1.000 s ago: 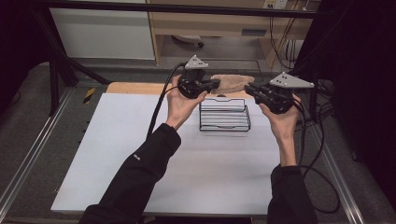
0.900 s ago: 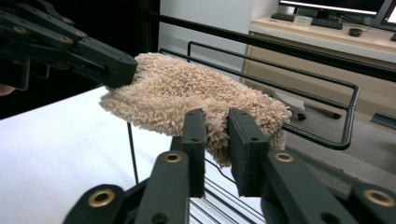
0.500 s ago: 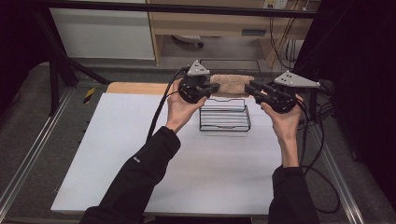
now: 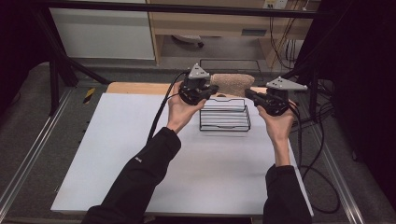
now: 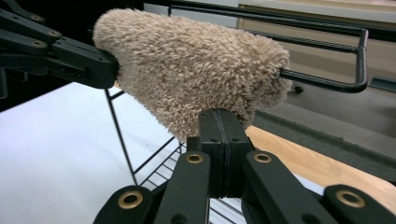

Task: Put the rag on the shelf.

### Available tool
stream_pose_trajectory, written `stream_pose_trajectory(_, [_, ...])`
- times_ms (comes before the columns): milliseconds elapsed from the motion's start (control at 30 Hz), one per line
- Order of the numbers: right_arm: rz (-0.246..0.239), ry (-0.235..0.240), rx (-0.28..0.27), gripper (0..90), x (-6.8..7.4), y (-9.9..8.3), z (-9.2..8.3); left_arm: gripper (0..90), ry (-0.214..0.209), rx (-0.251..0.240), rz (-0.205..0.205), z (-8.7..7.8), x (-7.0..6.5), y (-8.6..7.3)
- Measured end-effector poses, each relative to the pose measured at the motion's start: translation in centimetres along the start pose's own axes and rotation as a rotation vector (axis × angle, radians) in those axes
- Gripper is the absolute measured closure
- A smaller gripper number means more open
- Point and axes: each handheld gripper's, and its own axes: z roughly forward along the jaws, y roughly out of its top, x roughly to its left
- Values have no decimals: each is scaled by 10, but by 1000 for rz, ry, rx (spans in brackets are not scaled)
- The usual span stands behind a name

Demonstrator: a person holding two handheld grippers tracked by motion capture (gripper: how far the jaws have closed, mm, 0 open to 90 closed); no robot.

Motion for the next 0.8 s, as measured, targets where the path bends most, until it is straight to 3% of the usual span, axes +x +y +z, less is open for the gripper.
stream_pose_trajectory(200, [-11, -9, -4, 896, 1, -1, 2, 896, -1, -4, 5, 0, 1, -1])
stream_pose_trajectory(500, [-21, 8, -23, 840, 3, 1, -9, 860, -12, -12, -2, -9, -1, -1])
stream_pose_trajectory(800, [-23, 18, -36, 734, 9, 6, -19, 708, -11, 2, -13, -22, -3, -5])
